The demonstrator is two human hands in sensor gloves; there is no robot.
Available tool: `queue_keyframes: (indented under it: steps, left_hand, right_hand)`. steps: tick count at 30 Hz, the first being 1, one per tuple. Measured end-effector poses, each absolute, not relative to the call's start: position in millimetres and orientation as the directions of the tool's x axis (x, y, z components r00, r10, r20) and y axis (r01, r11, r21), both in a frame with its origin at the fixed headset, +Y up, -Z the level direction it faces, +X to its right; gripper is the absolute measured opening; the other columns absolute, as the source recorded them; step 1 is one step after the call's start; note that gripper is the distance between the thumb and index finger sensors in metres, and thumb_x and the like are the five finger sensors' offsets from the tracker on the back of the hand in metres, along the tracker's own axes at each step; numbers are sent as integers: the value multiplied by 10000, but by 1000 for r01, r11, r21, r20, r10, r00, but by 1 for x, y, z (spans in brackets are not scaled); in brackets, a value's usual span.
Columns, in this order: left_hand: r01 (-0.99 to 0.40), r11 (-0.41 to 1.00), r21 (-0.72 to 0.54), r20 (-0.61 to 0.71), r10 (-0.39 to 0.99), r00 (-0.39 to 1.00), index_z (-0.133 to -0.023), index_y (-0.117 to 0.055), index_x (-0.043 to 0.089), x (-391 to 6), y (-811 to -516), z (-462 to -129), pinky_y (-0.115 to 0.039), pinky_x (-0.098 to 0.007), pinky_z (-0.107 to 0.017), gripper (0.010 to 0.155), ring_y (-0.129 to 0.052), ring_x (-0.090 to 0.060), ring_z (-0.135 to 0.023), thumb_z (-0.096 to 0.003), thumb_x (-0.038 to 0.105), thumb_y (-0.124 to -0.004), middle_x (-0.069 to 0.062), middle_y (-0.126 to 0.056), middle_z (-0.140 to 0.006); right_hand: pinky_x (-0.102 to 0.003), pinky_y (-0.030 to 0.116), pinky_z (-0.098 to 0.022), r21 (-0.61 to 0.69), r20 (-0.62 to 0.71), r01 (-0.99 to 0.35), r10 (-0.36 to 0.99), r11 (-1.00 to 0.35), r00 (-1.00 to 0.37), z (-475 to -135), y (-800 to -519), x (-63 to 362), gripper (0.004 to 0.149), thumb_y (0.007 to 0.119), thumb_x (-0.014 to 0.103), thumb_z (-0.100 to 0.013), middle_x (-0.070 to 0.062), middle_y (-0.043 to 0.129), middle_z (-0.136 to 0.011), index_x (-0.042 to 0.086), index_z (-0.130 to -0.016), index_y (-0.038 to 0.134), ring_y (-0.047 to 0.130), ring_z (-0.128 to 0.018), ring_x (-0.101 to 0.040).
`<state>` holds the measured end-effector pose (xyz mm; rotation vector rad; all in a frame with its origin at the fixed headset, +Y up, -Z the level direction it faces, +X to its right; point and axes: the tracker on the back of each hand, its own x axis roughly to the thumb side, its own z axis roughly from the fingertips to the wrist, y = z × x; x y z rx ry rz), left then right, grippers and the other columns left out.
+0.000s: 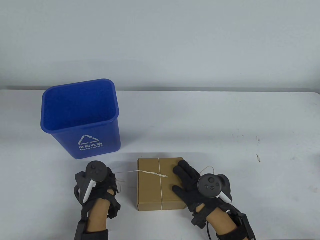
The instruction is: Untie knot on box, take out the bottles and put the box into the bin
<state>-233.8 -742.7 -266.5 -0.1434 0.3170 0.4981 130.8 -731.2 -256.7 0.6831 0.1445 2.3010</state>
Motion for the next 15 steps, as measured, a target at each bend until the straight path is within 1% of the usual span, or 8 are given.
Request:
queue_keyframes:
  steps: [7, 9, 10, 11, 13, 15]
  left_hand:
    - [-462, 884, -72, -416, 394, 819, -880, -809, 21, -242, -745, -264, -461, -681, -677, 450, -477, -562, -983, -501, 262, -793, -202, -545, -1078]
    - [-488, 870, -65, -403, 425, 810, -932, -772, 3, -242, -745, -264, -455, -680, -679, 496, -467, -561, -987, -502, 248, -792, -209, -530, -1083]
    - [-484, 873, -52, -393, 428, 814, -982, -734, 18, -241, -743, -264, -455, -681, -680, 537, -465, -563, -988, -499, 244, -795, -211, -523, -1088]
    - [-482, 875, -42, -373, 434, 820, -1006, -713, 17, -239, -741, -264, -462, -677, -680, 562, -465, -560, -991, -498, 241, -796, -205, -515, -1095]
    - [-509, 860, -18, -329, 476, 816, -1026, -701, 12, -235, -736, -263, -469, -673, -681, 584, -464, -564, -993, -496, 239, -800, -209, -503, -1104]
    - [-556, 831, 9, -220, 544, 810, -1035, -700, 26, -229, -729, -262, -480, -674, -683, 594, -471, -561, -999, -493, 244, -808, -206, -505, -1110]
  right_hand:
    - [-720, 417, -628, 293, 432, -617, 677, -730, -596, -257, -731, 131, 718, 658, 493, -510, -93, 184, -1139, 132, -1075, 399, 399, -963, -598]
    - [-720, 418, -628, 292, 432, -617, 676, -731, -596, -257, -731, 131, 718, 658, 492, -511, -93, 185, -1139, 133, -1075, 398, 401, -962, -598]
    - [-720, 417, -628, 292, 432, -617, 677, -731, -596, -257, -731, 131, 719, 658, 493, -510, -92, 184, -1139, 133, -1075, 397, 399, -961, -601]
    - [-720, 418, -627, 292, 432, -617, 677, -730, -596, -257, -731, 131, 717, 658, 492, -510, -92, 184, -1139, 133, -1075, 399, 402, -960, -600]
    - [-720, 418, -628, 292, 432, -617, 677, -730, -596, -257, -731, 131, 719, 658, 492, -511, -93, 185, -1139, 131, -1075, 397, 400, -961, -599]
    - [-720, 418, -628, 293, 432, -617, 677, -730, -596, -257, -731, 131, 718, 658, 492, -510, -91, 184, -1139, 132, -1075, 399, 402, -961, -599]
